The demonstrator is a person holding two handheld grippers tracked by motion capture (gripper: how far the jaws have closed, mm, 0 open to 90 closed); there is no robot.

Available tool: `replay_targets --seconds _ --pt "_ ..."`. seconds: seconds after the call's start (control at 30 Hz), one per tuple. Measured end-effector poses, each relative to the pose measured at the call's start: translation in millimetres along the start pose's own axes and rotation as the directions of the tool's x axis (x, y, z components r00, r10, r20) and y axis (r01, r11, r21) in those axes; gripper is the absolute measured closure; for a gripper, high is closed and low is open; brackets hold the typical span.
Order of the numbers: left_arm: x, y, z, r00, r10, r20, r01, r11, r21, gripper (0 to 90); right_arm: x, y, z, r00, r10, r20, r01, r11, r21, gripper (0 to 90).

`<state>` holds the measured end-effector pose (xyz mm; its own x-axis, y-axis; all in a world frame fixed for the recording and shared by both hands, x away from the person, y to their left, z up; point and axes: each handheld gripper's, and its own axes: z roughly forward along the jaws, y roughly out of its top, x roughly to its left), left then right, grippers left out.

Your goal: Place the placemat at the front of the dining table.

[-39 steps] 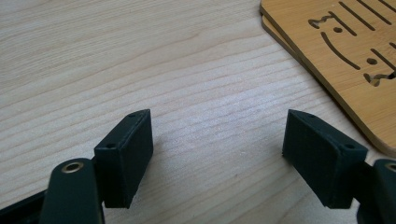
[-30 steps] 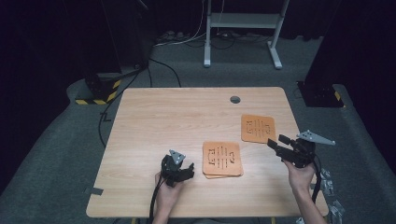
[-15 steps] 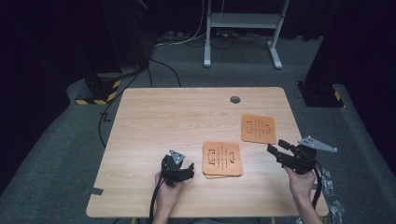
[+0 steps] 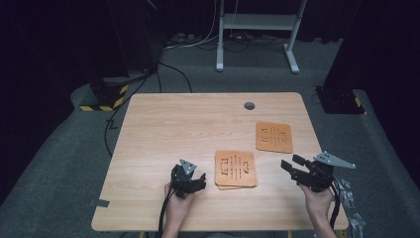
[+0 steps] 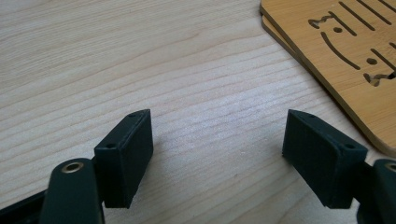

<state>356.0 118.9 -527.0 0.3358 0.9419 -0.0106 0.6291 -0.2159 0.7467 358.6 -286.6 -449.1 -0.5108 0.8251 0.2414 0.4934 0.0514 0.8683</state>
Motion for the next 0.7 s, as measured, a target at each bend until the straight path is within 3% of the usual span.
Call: replay_targets --seconds 0.7 --pt "0.0 0.0 0.0 1.0000 0.000 0.000 0.000 1.0000 0.000 24.4 5.5 -20.0 -2.0 1.0000 0.007 0.000 -0.007 1.000 0.021 37.9"
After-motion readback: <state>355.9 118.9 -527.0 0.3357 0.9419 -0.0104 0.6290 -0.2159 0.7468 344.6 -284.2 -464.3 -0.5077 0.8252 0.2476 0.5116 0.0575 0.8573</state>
